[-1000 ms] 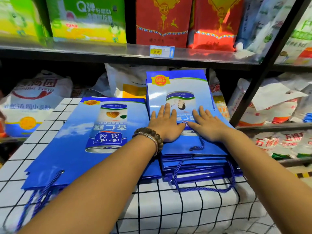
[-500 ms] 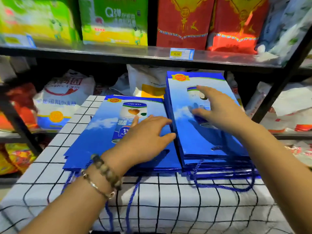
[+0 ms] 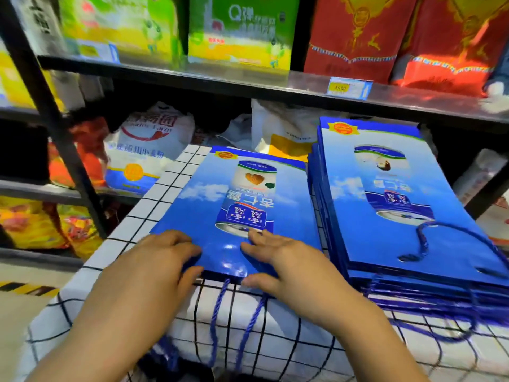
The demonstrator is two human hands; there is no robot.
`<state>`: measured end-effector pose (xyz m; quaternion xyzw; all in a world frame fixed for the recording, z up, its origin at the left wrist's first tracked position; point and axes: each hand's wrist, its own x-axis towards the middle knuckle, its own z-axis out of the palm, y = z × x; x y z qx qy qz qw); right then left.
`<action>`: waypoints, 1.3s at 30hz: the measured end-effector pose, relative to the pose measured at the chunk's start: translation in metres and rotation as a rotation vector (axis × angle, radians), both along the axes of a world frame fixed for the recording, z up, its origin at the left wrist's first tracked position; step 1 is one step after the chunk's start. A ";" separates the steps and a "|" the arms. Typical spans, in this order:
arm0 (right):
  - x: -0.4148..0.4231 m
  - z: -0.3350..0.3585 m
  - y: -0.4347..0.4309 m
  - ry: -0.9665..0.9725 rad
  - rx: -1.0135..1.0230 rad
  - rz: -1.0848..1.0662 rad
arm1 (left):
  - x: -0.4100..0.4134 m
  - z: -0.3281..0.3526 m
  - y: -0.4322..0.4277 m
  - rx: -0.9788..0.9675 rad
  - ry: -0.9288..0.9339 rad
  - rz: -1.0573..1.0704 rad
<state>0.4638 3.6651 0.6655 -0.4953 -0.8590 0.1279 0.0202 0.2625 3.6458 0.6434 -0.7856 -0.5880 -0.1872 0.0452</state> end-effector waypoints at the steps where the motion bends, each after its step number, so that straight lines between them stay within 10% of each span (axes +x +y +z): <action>1: -0.002 0.000 -0.002 0.008 0.009 -0.001 | -0.003 -0.003 0.000 -0.018 0.004 0.004; 11: -0.013 -0.019 -0.009 0.131 0.135 -0.023 | 0.002 0.015 -0.015 -0.143 -0.104 0.423; 17: -0.012 -0.024 -0.008 0.211 0.143 -0.067 | 0.023 0.036 -0.012 -0.421 -1.380 0.077; 23: -0.004 -0.019 -0.013 0.891 -0.221 -0.139 | 0.052 0.056 -0.002 -0.593 -1.730 -0.138; 26: 0.003 -0.011 -0.018 1.065 -0.421 -0.146 | 0.056 0.058 0.010 -0.543 -1.728 -0.105; 34: -0.012 0.021 -0.003 1.178 -0.128 -0.377 | 0.049 0.047 0.004 -0.239 -1.333 -0.081; 39: -0.024 0.036 0.016 1.202 -0.159 -0.351 | 0.048 0.035 0.003 -0.508 -0.813 -0.207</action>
